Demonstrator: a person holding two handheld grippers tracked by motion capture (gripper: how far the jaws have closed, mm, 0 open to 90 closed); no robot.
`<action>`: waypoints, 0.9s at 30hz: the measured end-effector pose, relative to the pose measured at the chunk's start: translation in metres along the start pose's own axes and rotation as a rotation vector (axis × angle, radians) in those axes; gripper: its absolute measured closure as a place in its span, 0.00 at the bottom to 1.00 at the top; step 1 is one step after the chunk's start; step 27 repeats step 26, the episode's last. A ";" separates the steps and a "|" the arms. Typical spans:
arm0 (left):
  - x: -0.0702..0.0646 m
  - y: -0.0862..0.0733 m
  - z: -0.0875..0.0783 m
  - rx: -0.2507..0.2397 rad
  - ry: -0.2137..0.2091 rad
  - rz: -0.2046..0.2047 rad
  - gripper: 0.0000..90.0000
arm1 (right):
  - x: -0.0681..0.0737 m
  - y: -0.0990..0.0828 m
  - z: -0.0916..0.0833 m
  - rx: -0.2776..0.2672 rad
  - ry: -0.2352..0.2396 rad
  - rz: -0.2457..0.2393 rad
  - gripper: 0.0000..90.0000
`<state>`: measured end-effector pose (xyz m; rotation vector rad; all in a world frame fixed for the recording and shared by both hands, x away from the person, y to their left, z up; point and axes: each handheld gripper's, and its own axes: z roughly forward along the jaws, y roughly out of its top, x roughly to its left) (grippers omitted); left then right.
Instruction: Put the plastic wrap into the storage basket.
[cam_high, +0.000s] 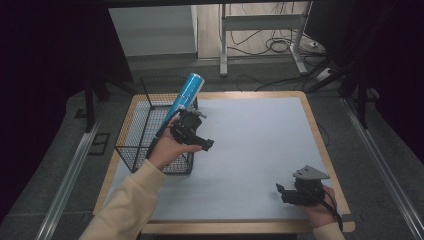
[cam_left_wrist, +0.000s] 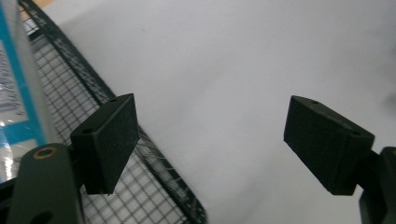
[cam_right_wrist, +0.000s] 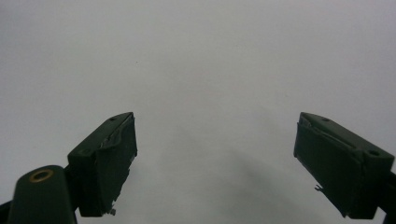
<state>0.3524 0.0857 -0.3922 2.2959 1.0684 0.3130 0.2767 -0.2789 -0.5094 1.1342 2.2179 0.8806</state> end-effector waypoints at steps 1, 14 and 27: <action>-0.005 -0.004 0.001 -0.008 -0.006 0.004 0.20 | 0.000 0.000 0.000 -0.001 0.000 0.002 0.15; -0.047 -0.058 0.025 -0.029 -0.099 0.043 0.21 | 0.000 0.000 0.002 0.001 0.004 0.001 0.15; -0.052 -0.065 0.033 -0.028 -0.099 0.041 0.21 | 0.000 0.002 0.001 -0.021 -0.001 -0.008 0.15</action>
